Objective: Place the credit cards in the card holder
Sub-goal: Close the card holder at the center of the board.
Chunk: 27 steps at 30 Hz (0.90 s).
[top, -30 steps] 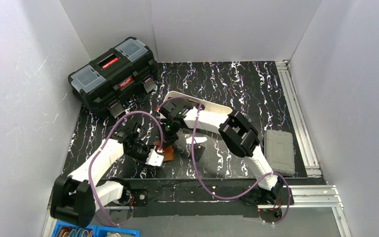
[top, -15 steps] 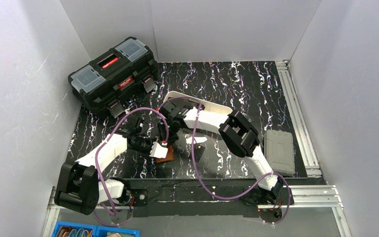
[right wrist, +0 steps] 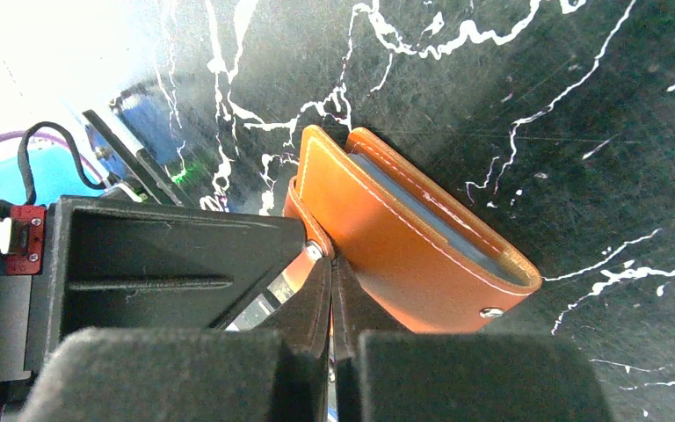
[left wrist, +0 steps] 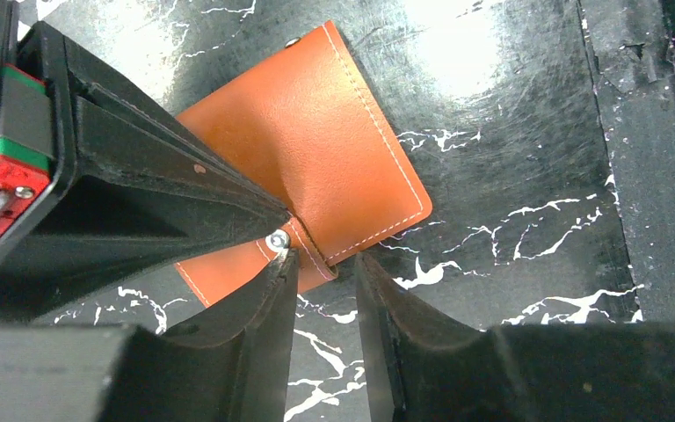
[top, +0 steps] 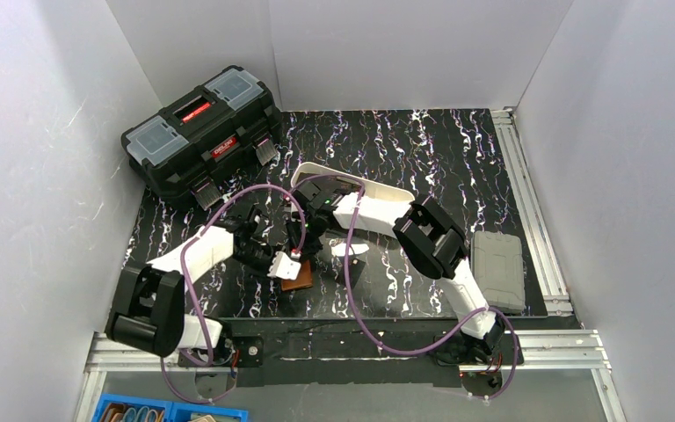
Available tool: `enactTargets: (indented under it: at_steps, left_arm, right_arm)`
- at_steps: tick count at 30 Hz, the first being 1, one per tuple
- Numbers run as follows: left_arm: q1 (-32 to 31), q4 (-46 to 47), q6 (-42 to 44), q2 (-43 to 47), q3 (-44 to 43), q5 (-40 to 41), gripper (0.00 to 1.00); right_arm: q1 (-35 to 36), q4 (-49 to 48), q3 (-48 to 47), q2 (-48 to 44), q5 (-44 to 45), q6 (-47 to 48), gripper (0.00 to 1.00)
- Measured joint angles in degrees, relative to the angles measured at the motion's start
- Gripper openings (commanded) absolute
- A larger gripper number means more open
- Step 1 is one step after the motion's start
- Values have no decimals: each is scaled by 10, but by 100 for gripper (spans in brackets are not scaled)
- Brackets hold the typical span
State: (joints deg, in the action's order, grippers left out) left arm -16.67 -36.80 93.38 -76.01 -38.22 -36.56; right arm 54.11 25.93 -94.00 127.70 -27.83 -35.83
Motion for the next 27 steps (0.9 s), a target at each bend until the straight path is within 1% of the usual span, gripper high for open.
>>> enactTargets:
  at_steps: [6, 14, 21, 27]
  left_arm:
    - [0, -32, 21, -29, -29, 0, 27]
    - [-1, -72, 31, -33, -61, 0, 27]
    - [-17, -77, 30, -34, -63, -2, 27]
    - [-32, -63, 26, -48, -53, 1, 27]
  right_arm:
    - [-1, -12, 8, -3, -7, 0, 1]
    - [-2, -12, 8, -3, -9, 0, 1]
    - [-2, -16, 10, -3, -10, 0, 1]
    - [-5, -31, 22, -5, -21, -2, 1]
